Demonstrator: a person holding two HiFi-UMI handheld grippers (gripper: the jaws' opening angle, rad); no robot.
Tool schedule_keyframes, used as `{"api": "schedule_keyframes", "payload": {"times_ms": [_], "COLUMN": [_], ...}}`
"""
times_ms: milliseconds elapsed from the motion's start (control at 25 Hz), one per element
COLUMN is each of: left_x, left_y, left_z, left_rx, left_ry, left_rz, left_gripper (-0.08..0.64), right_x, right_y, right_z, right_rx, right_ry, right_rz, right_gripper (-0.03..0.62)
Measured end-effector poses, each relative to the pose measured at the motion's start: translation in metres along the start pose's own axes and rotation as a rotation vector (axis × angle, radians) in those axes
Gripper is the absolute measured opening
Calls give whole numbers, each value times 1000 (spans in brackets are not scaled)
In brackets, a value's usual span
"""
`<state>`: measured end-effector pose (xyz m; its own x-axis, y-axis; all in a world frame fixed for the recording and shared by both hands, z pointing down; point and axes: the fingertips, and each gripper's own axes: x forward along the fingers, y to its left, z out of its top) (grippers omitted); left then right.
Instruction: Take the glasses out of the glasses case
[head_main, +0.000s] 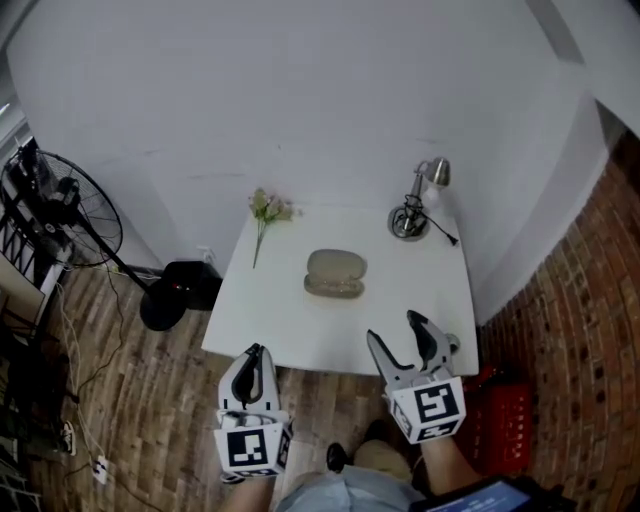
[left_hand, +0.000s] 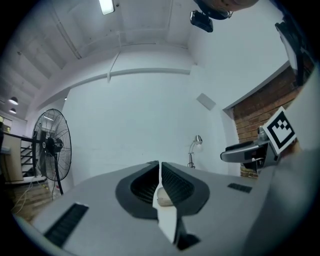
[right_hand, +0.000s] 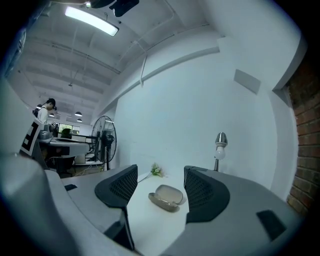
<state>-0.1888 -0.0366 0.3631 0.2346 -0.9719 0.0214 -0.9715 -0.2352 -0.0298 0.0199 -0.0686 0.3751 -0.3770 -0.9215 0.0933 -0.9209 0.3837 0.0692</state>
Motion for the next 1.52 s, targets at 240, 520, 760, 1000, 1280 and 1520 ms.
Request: {"api": "schedule_keyframes", "payload": {"times_ms": [240, 520, 760, 1000, 1280, 1520], "left_x": [31, 90, 147, 186, 207, 228], "left_y": [6, 9, 12, 18, 36, 52], "left_z": [-16, -18, -8, 6, 17, 1], "left_rx": [3, 13, 34, 64, 52, 29], "left_ry": [17, 53, 72, 23, 29, 88], "left_rz": [-4, 0, 39, 84, 123, 121], "left_gripper": [18, 18, 18, 18, 18, 18], "right_x": [32, 87, 145, 194, 227, 251], "right_y": [-15, -44, -71, -83, -83, -68], "right_z": [-11, -25, -23, -8, 2, -22], "right_rx": [18, 43, 50, 41, 14, -3], "right_ry": [14, 41, 31, 13, 13, 93], "right_rz": [3, 29, 88, 170, 219, 276], "right_gripper": [305, 305, 304, 296, 293, 290]}}
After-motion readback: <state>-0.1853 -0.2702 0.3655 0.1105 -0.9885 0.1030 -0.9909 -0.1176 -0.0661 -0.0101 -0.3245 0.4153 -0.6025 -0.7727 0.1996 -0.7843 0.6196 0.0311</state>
